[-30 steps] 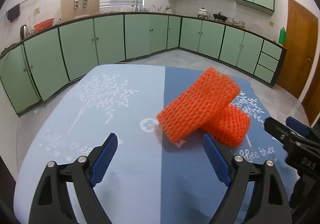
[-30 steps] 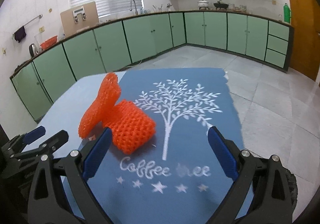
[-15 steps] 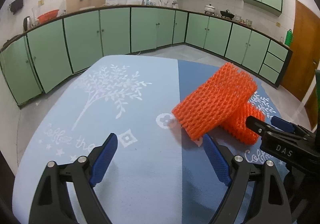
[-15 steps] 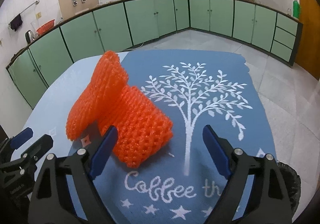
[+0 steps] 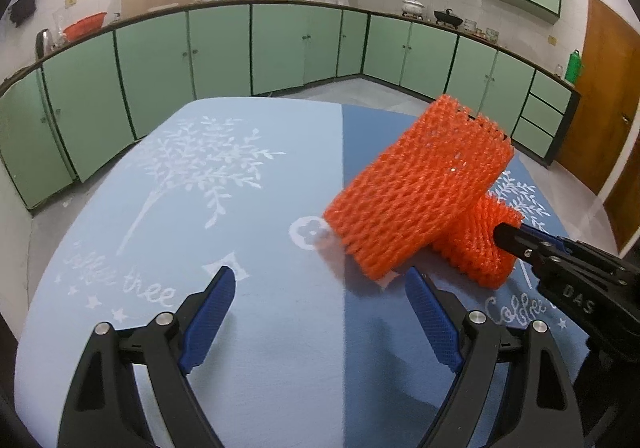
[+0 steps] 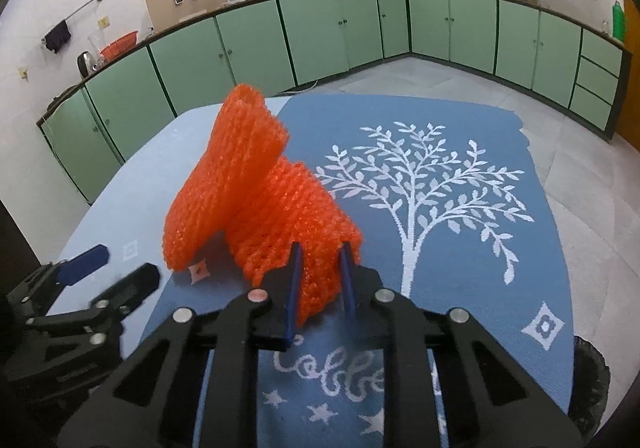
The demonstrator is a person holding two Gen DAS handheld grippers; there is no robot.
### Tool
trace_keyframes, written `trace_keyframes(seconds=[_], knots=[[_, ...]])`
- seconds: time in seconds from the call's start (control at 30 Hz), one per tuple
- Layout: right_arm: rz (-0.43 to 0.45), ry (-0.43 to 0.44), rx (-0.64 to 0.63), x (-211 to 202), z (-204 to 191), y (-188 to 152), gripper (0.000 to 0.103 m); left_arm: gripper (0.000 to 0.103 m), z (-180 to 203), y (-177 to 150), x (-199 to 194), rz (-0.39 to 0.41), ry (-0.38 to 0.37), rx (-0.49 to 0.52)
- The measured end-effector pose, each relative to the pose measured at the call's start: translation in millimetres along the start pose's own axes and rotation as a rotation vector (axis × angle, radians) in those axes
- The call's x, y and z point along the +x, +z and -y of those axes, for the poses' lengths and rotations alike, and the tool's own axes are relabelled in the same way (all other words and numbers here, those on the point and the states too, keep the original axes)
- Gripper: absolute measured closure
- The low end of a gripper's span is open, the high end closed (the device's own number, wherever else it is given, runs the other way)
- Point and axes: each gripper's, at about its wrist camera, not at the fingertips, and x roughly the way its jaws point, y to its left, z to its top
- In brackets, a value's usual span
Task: Collect trash
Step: 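Grasp one orange foam net with the right gripper, then grasp the other orange foam net with the left gripper while right holds its net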
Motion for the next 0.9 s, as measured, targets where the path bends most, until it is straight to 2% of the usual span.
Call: trace_keyframes(seconds=[0.17,0.33,0.43,0.5,0.6,0.67,0.9], knots=[[0.008,-0.001,-0.007,-7,3,2,0.089,0.018,17,9,12,-0.009,-0.014,0.025],[0.016,0.001,0.003,-10,12,5,0.089,0.019,35,18,28,-0.033,0.004,0.068],[0.017,0.003,0.009,-10,17,7,0.089,0.032,38,22,35,-0.054,0.004,0.073],[0.016,0.003,0.013,-9,17,7,0.089,0.058,39,23,39,-0.065,-0.007,0.069],[0.016,0.006,0.025,-10,19,6,0.088,0.083,37,25,41,-0.075,-0.032,0.056],[0.019,0.008,0.027,-12,19,6,0.088,0.093,35,26,40,-0.067,-0.052,0.042],[0.022,-0.016,0.009,-26,19,2,0.088,0.097,29,26,33,-0.041,-0.058,0.036]])
